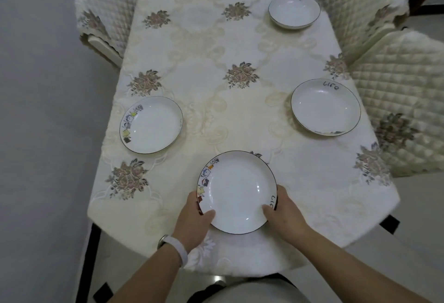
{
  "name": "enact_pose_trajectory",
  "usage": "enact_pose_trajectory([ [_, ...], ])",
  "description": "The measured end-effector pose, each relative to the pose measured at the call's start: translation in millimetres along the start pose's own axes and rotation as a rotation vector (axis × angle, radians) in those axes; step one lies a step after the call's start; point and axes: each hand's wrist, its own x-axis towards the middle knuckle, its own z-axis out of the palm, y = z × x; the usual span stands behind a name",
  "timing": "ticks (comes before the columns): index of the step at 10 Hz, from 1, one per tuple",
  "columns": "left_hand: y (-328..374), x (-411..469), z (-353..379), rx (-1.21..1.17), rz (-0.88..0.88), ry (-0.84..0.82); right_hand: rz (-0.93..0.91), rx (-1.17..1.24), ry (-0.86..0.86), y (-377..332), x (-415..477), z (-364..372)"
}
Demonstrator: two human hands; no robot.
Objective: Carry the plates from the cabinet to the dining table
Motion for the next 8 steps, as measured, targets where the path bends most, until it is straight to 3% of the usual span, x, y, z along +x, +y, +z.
enact_pose_trajectory([
  [6,5,5,-2,-0.102,-0.075,-0.01,0.018,0.039,-0.008,5,10,-7],
  [8,16,-9,-33,-0.073,0.056,0.06,-0.012,-0.062,0.083,-5,-2,-38],
])
